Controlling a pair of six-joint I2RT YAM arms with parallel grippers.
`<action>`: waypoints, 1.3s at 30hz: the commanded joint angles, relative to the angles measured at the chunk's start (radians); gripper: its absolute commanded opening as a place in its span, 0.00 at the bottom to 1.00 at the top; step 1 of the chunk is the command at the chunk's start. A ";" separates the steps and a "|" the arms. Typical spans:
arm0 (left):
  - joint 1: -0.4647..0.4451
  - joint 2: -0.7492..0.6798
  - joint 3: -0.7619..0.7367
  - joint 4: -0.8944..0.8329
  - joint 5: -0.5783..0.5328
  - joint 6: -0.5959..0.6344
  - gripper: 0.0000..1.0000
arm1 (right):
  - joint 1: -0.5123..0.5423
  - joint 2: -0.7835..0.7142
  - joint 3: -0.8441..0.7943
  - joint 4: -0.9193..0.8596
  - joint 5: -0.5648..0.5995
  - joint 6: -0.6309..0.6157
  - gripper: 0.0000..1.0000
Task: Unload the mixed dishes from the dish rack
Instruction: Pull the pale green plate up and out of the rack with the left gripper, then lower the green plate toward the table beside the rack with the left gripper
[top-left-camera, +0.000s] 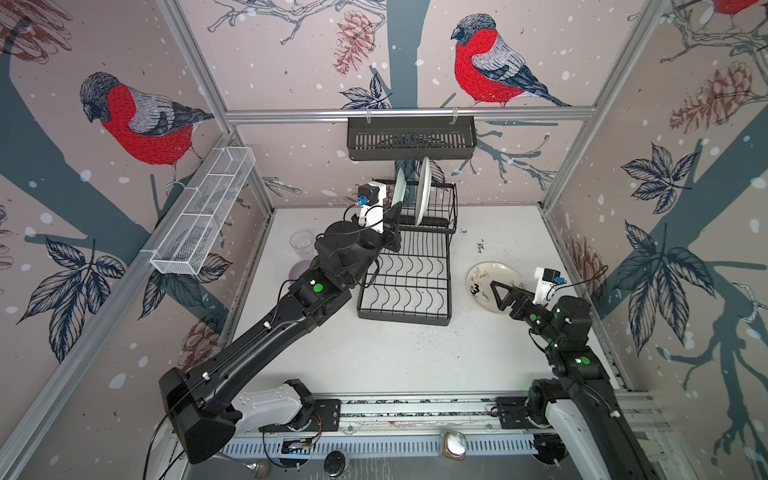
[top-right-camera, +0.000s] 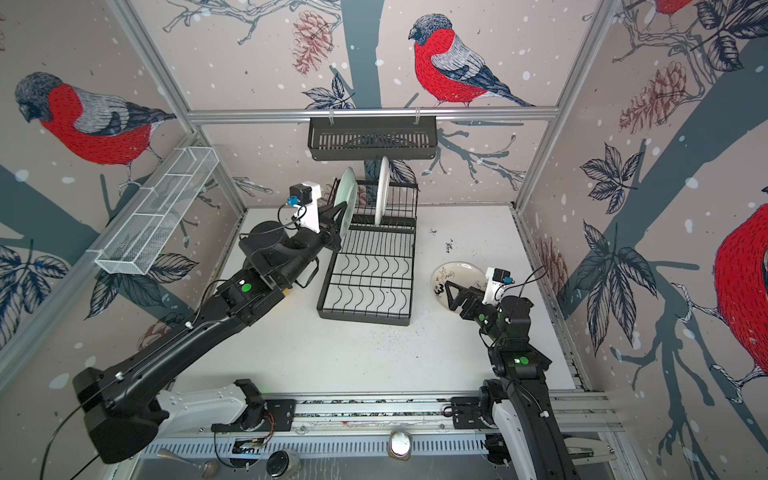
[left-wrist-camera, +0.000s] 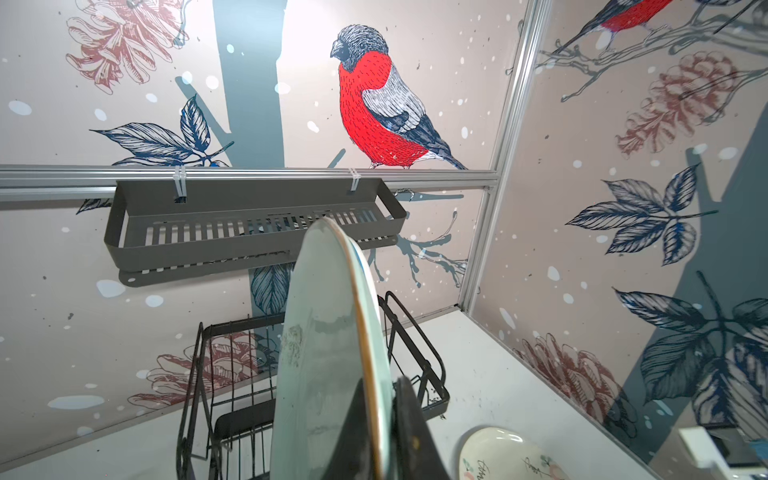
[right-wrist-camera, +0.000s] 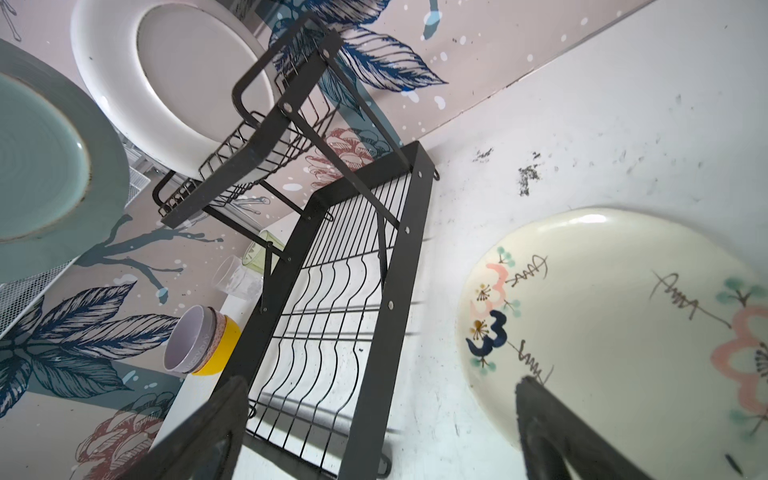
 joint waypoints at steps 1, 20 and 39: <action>-0.004 -0.059 -0.051 0.129 0.011 -0.016 0.00 | 0.006 -0.018 0.022 -0.041 -0.022 0.014 1.00; -0.027 -0.353 -0.331 -0.031 0.058 -0.048 0.00 | 0.020 -0.050 0.062 -0.141 -0.057 0.037 1.00; -0.050 -0.355 -0.525 0.140 0.231 -0.053 0.00 | 0.067 -0.117 0.042 -0.154 -0.097 0.220 1.00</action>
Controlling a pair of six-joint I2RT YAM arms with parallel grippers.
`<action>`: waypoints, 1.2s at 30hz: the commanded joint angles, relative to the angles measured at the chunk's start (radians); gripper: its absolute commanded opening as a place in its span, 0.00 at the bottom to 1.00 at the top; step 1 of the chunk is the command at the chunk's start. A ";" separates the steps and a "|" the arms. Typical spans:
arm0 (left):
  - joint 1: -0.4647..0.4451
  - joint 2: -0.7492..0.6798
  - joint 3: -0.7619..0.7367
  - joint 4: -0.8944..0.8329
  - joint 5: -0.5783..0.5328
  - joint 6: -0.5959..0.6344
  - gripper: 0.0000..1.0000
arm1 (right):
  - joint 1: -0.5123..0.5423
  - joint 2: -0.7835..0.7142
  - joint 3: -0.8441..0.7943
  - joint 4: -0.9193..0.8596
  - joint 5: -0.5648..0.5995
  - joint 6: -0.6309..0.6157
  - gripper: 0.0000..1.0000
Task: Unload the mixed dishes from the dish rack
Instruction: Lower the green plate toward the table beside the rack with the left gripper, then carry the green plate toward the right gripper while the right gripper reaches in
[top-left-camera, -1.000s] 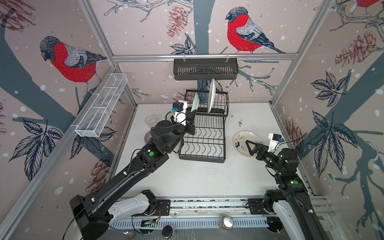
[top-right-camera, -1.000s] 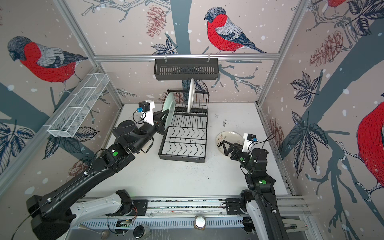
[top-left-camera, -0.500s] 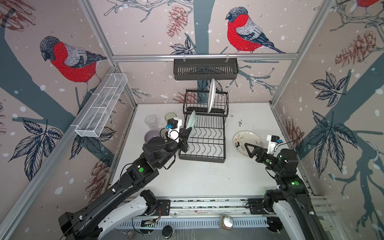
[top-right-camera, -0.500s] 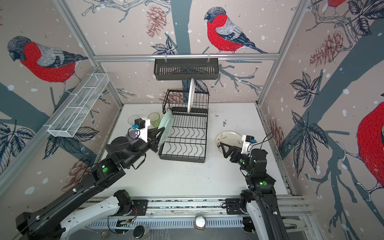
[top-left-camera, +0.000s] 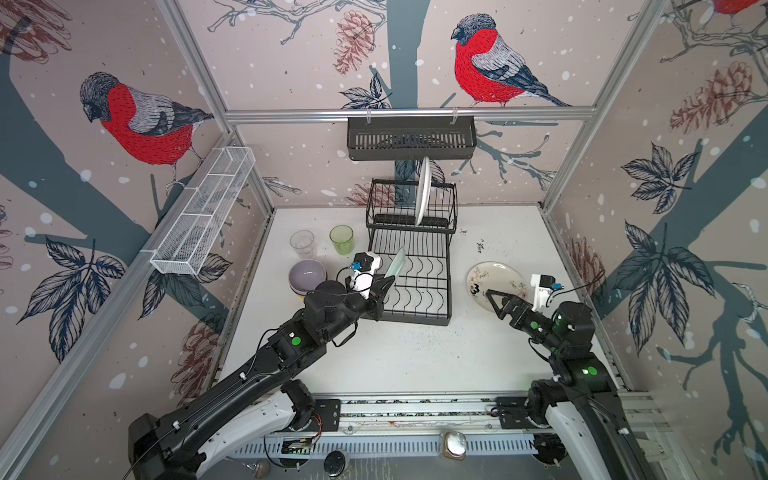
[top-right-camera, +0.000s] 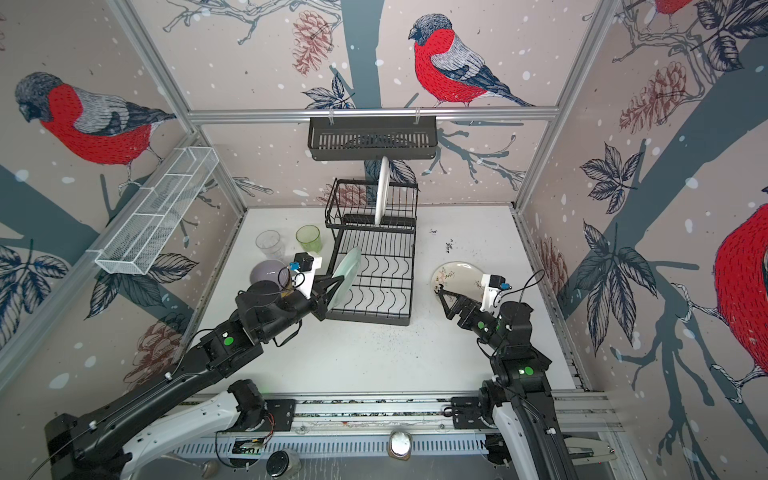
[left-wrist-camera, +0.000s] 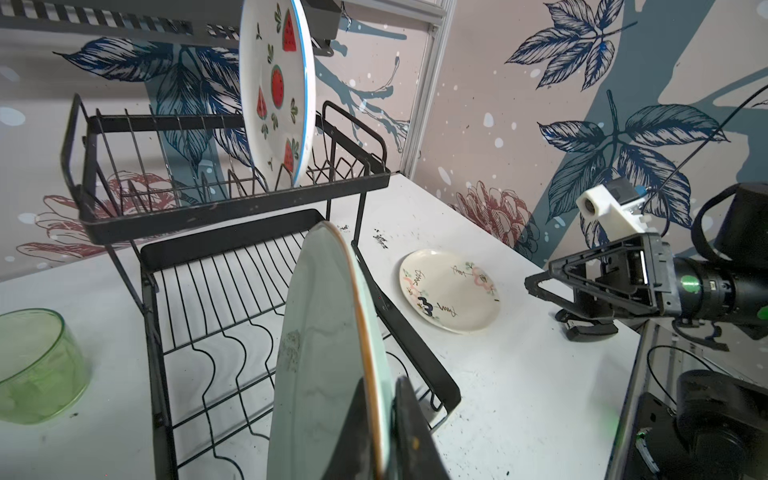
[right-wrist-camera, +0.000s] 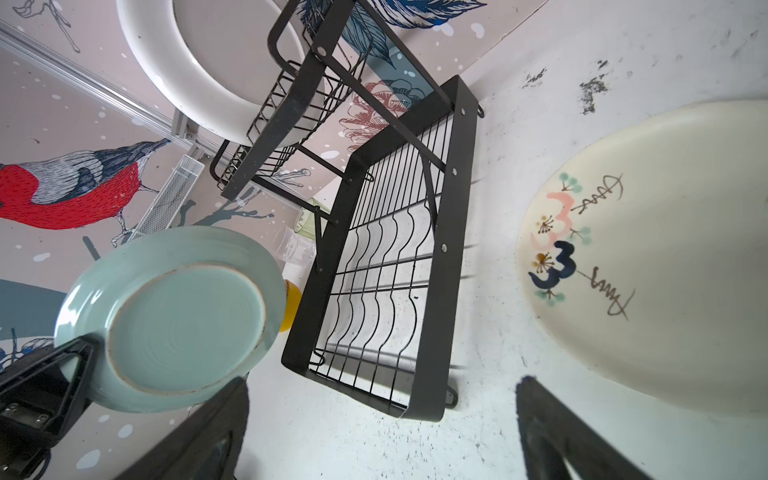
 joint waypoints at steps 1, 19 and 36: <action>-0.008 -0.020 -0.042 0.273 0.040 0.014 0.00 | 0.008 -0.015 0.008 0.006 -0.013 0.069 0.99; -0.239 0.171 -0.082 0.510 -0.084 0.167 0.00 | 0.021 -0.022 0.020 0.059 -0.029 0.291 0.99; -0.395 0.467 0.030 0.651 -0.141 0.343 0.00 | 0.022 0.013 0.093 0.006 -0.016 0.330 0.99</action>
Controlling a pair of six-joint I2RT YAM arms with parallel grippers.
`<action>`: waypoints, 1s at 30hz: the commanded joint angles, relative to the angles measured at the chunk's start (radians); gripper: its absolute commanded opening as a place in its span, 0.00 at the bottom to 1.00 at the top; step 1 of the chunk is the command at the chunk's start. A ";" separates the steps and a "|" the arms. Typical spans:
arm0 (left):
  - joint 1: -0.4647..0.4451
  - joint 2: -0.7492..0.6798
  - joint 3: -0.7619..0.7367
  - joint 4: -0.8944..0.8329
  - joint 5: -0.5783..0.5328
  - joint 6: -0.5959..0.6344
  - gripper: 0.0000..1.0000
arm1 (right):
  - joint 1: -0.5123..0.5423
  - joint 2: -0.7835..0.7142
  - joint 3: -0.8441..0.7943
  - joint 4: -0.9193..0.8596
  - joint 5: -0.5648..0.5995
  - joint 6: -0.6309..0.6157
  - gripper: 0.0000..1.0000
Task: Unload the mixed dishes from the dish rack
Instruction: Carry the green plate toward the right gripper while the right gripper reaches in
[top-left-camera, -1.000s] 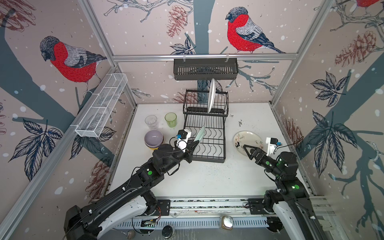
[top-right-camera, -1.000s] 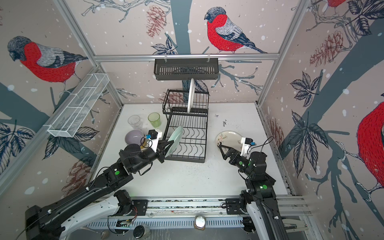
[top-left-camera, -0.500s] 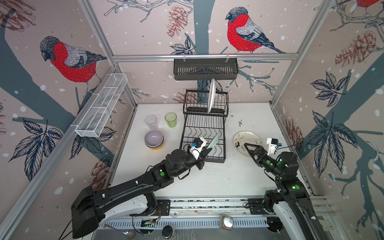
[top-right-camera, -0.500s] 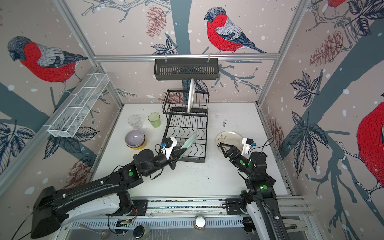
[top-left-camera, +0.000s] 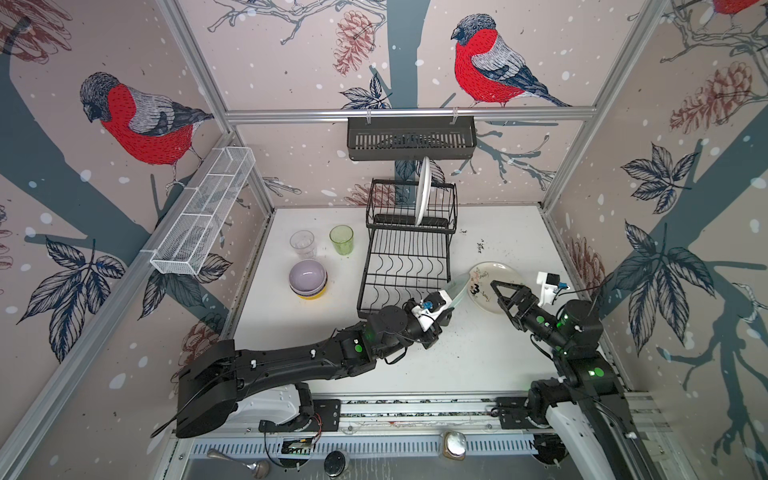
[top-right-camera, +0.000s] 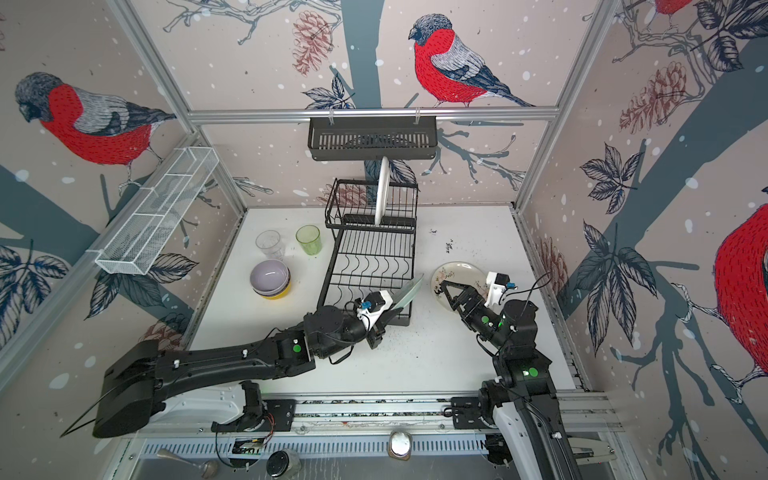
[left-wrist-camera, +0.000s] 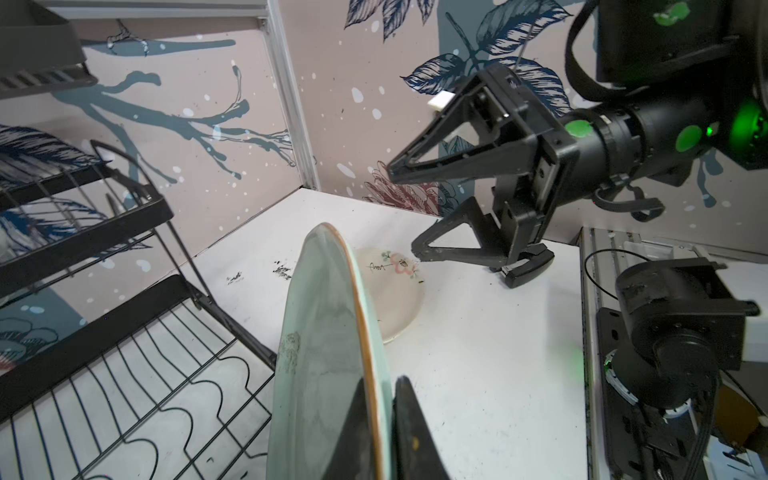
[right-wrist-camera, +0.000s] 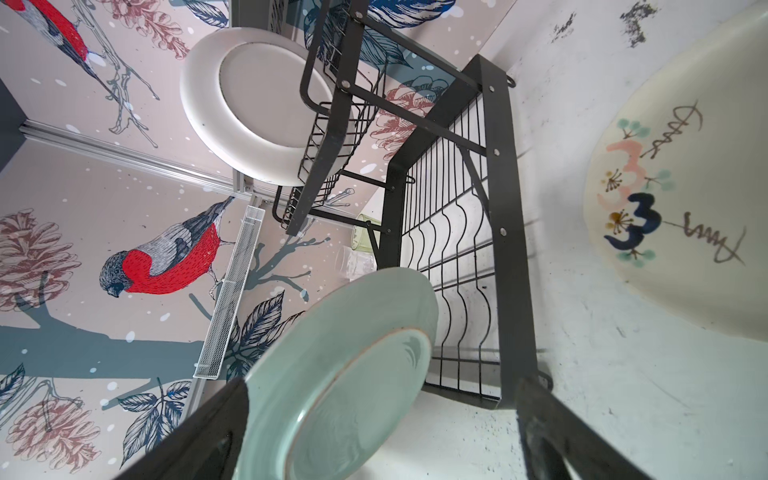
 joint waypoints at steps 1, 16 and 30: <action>-0.014 0.033 0.042 0.161 -0.037 0.076 0.00 | 0.001 0.009 0.021 -0.011 0.000 0.007 1.00; -0.099 0.194 0.132 0.213 -0.147 0.269 0.00 | 0.001 0.055 0.071 -0.090 -0.027 -0.035 0.99; -0.186 0.322 0.187 0.265 -0.328 0.501 0.00 | 0.001 0.142 0.099 -0.136 -0.077 -0.096 0.68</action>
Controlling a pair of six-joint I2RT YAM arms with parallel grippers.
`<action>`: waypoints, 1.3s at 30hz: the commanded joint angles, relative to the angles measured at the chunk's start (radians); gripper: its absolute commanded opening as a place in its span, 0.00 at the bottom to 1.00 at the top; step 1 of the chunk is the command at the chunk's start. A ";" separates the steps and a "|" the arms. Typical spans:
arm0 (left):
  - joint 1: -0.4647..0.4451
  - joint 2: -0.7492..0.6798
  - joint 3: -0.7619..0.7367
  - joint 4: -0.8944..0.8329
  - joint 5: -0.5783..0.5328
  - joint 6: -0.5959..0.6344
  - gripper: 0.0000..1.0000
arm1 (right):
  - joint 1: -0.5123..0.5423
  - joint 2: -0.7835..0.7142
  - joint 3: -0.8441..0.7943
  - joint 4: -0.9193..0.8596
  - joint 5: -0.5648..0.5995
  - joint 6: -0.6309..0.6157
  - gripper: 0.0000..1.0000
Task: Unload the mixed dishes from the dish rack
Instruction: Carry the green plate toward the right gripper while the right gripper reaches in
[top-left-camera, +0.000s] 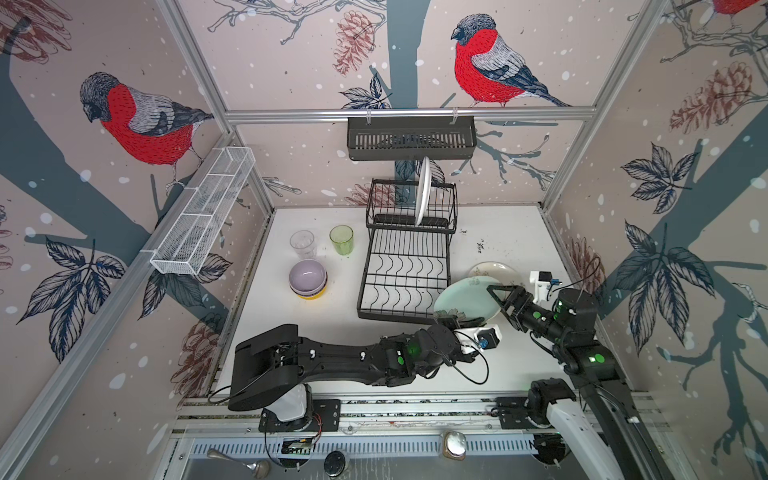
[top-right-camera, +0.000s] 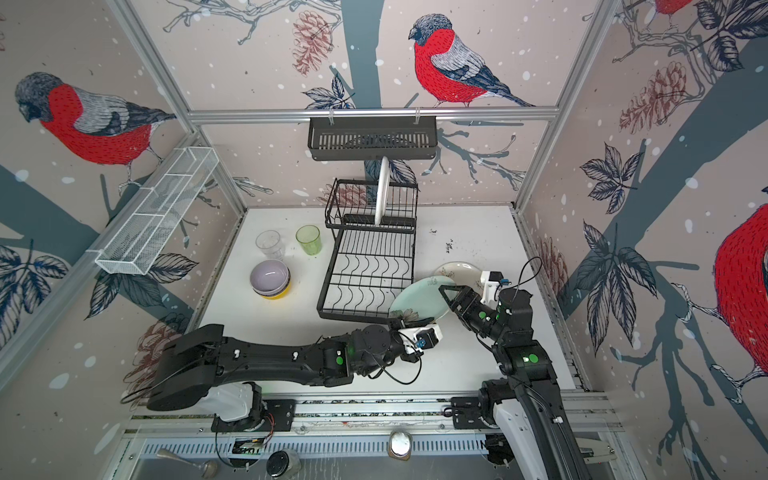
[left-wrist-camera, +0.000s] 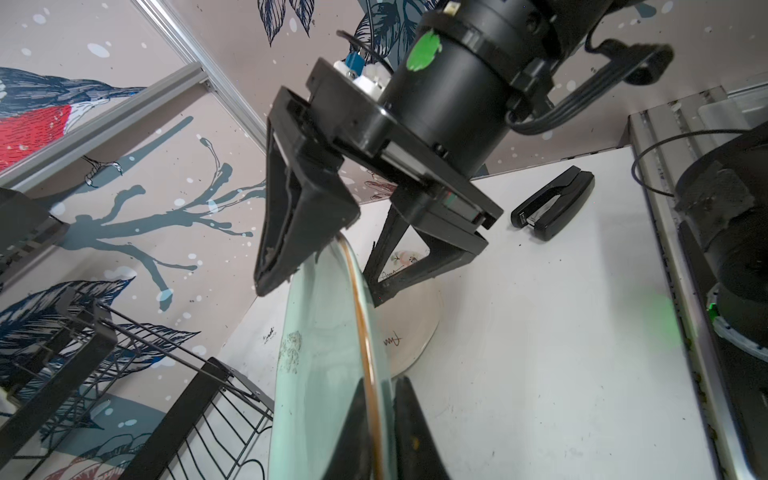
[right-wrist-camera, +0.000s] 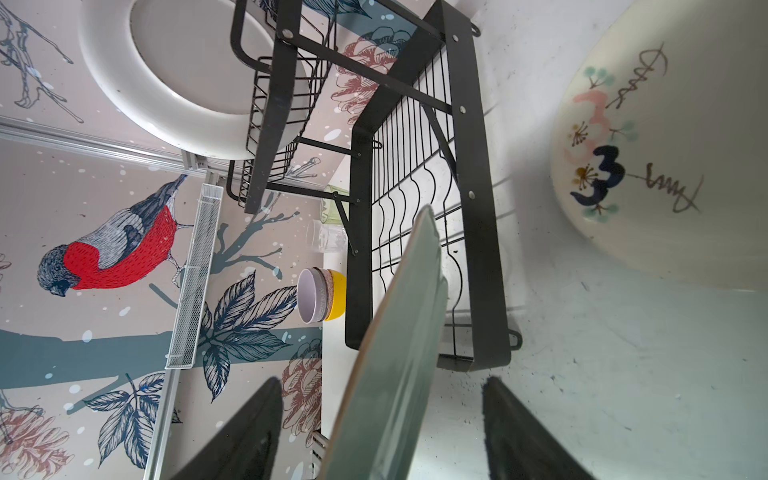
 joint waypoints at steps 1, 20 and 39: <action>-0.015 0.016 0.012 0.193 -0.096 0.101 0.00 | 0.001 0.012 0.023 0.012 -0.032 -0.025 0.63; -0.079 0.123 0.052 0.304 -0.225 0.282 0.00 | 0.000 0.030 0.033 0.049 -0.055 -0.045 0.52; -0.090 0.144 0.054 0.334 -0.303 0.249 0.00 | -0.005 0.031 0.005 0.043 -0.028 -0.032 0.02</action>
